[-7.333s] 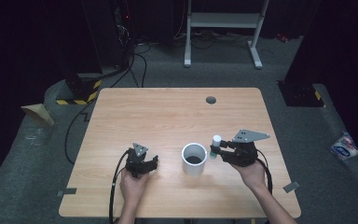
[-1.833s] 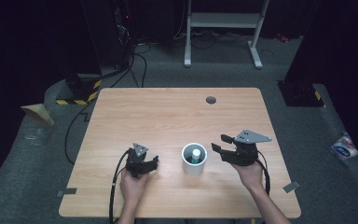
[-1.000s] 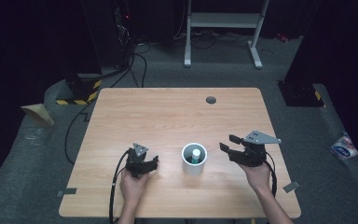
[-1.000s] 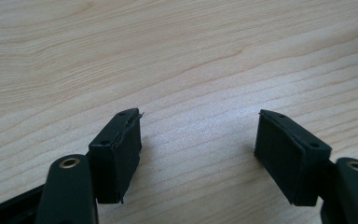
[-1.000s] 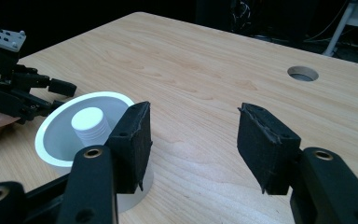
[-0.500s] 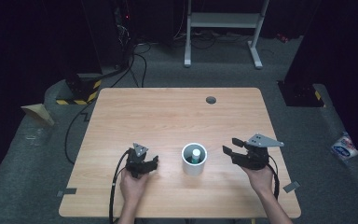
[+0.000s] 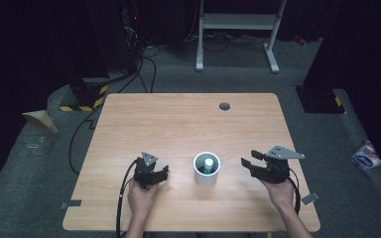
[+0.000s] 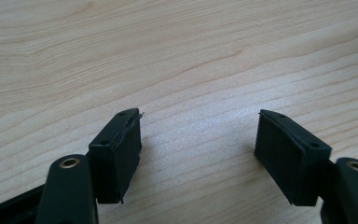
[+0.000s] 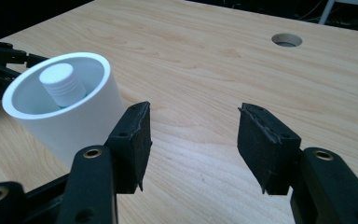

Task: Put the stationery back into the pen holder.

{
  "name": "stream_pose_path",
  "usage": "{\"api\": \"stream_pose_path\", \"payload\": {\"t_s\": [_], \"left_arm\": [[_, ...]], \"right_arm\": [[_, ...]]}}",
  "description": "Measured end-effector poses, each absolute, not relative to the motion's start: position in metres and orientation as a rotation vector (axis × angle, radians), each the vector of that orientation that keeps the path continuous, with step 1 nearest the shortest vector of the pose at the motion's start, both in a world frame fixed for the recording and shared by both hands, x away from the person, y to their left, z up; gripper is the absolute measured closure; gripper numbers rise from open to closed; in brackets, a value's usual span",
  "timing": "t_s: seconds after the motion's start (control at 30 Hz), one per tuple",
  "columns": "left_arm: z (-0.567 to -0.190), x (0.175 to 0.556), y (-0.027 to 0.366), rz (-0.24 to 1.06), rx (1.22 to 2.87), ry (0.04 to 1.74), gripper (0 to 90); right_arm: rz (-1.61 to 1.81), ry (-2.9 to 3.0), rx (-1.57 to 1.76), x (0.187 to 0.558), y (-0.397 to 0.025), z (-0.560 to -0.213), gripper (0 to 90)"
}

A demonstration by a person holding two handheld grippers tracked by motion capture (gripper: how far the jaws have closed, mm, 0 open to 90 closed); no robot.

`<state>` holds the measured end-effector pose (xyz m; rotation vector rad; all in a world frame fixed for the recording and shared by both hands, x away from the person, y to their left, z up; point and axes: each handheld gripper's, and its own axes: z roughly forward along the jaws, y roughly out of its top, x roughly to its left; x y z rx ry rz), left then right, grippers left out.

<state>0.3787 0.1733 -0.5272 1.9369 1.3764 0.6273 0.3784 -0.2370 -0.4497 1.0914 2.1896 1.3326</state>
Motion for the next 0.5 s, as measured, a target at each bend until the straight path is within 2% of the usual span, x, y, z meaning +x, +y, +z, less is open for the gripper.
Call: {"api": "stream_pose_path", "payload": {"t_s": [0.5], "left_arm": [[-0.527, 0.379, 0.173, 0.627, 1.936, 1.378, 31.5]], "right_arm": [[1.279, 2.195, 1.159, 0.375, -0.248, -0.478, 44.4]]}}
